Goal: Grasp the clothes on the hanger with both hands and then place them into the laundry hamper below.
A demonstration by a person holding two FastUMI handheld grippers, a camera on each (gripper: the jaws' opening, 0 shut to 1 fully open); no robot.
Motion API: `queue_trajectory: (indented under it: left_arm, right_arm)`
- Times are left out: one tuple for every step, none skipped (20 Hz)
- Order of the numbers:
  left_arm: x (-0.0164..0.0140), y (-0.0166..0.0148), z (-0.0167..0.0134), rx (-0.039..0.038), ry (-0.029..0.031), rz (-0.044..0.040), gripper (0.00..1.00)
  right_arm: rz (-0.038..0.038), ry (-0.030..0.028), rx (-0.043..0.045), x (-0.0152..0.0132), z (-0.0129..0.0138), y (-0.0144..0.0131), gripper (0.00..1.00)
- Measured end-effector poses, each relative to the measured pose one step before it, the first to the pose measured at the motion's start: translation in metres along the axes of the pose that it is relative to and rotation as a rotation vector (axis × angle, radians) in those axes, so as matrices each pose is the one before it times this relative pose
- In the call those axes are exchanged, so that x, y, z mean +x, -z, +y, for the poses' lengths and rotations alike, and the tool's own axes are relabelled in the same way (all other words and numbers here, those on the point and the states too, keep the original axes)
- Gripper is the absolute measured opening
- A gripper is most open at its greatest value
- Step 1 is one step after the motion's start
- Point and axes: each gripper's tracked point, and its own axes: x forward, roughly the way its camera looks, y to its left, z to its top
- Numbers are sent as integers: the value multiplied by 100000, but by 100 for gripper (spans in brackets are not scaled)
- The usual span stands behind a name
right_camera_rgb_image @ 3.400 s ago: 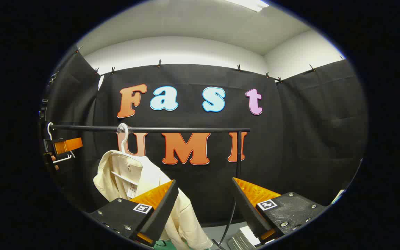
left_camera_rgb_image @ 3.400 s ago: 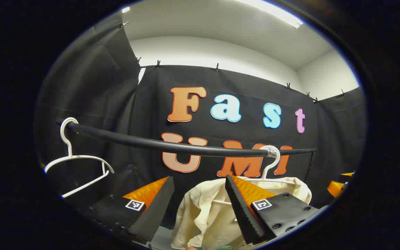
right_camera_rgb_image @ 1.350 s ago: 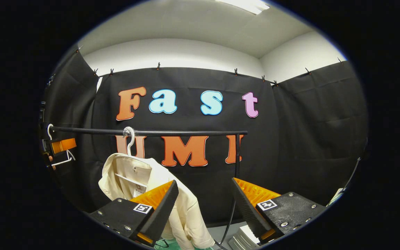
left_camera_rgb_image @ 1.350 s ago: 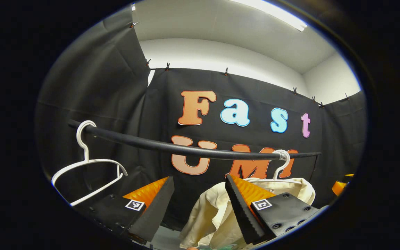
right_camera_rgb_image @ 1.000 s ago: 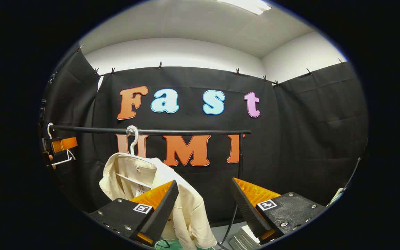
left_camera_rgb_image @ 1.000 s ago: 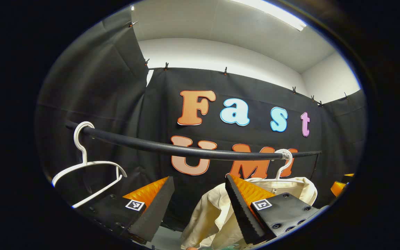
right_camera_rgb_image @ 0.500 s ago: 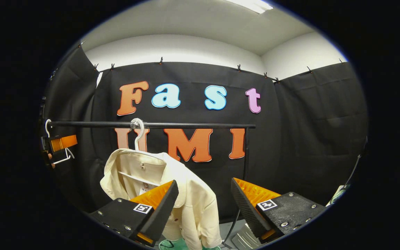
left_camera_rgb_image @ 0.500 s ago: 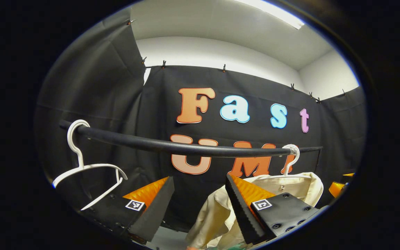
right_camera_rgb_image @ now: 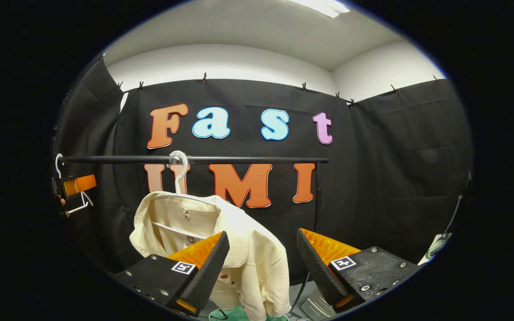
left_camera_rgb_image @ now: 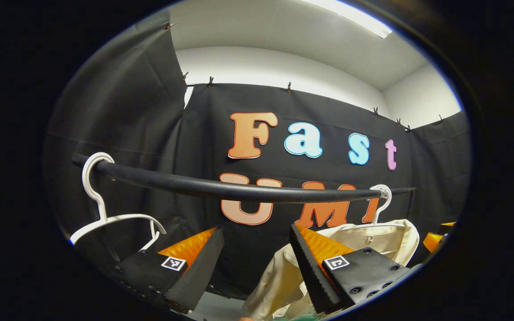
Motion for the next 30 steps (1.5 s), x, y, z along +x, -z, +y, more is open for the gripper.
queue_trajectory:
  left_arm:
    - [9, 68, 92, -200, -147, 74, 96]
    - [-7, 118, 138, -154, 14, 17, 96]
    - [2, 146, 80, -223, -203, 139, 96]
    - [48, 217, 72, -192, -31, 192, 96]
    - [131, 326, 11, -104, -180, 594, 96]
    - [86, 344, 20, 153, -72, 356, 96]
    - [98, 277, -5, 400, -30, 99, 96]
    - [127, 309, -123, 563, 123, 38, 96]
    - [98, 416, -209, 671, 321, 402, 96]
    - [228, 643, -168, 773, 286, 776, 100]
    - [158, 640, -146, 459, 276, 920, 93]
    - [227, 734, -298, 28, 811, 1104, 96]
    - [243, 716, -335, -431, 887, 1250, 96]
    - [289, 902, -437, -318, 1095, 1448, 96]
    - [352, 952, -393, -121, 824, 1560, 96]
    - [371, 791, -275, -140, 726, 1348, 96]
    - [428, 720, -279, -391, 470, 1350, 100]
    - [386, 783, -440, -553, 1033, 1397, 97]
    - [277, 736, -427, -433, 1026, 1372, 97]
    - [243, 763, -366, -184, 1081, 1209, 97]
    - [200, 638, -462, 18, 1202, 1079, 94]
    - [72, 706, -535, 165, 1580, 992, 97]
    - [150, 618, -530, 204, 1692, 784, 97]
    - [127, 670, -576, 281, 1721, 949, 97]
    - [110, 601, -546, 424, 1513, 810, 100]
    - [0, 523, -578, 449, 1437, 562, 97]
    - [59, 298, -443, 482, 1368, 184, 97]
    - [200, 288, -518, 395, 1282, 629, 97]
    - [-61, 169, -534, 31, 1242, 672, 97]
    - [-171, 184, -533, -314, 1545, 283, 97]
  right_arm:
    - [-87, -182, -175, 30, 181, 0, 94]
    - [-174, -433, -215, 132, 239, 38, 94]
    - [-5, -500, -166, 53, 264, 86, 94]
    - [402, -281, -284, 150, 254, 258, 94]
    - [657, -23, -804, 142, 112, 449, 94]
    - [634, 231, -1232, 179, 152, 443, 94]
    - [615, 80, -958, 136, 66, 503, 94]
    - [526, -510, -187, 189, 359, 387, 94]
    - [842, -1059, 634, 245, 575, 473, 94]
    - [879, -1483, 918, 137, 630, 420, 94]
    - [746, -1520, 321, 163, 755, 384, 94]
    - [497, -1351, -354, 324, 480, 349, 94]
    - [553, -1209, -731, 430, 632, 475, 94]
    - [998, -1167, -491, 444, 637, 579, 94]
    - [1502, -682, -180, 408, 535, 659, 94]
    - [1534, -254, -9, 551, 342, 671, 94]
    - [1291, 658, 57, 572, 68, 656, 94]
    - [863, 1240, 204, 379, -179, 450, 94]
    - [594, 1100, 659, 491, -11, 356, 94]
    - [45, 933, 1020, 477, 31, 202, 94]
    - [124, 814, 1070, 573, -88, 246, 93]
    - [423, 376, 1124, 342, 214, 237, 93]
    - [187, 418, 1020, 322, 31, 202, 92]
    - [-281, 710, 538, 267, -33, 170, 91]
    - [-300, 1281, 91, 294, -97, 39, 89]
    - [-159, 1289, 40, 276, -113, 78, 87]
    - [-37, 380, 169, 479, 6, 232, 80]
    - [174, 144, -1, 284, 49, 91, 77]
    - [247, 390, -252, 140, 44, 122, 72]
    - [500, 246, -205, 22, -147, 180, 69]
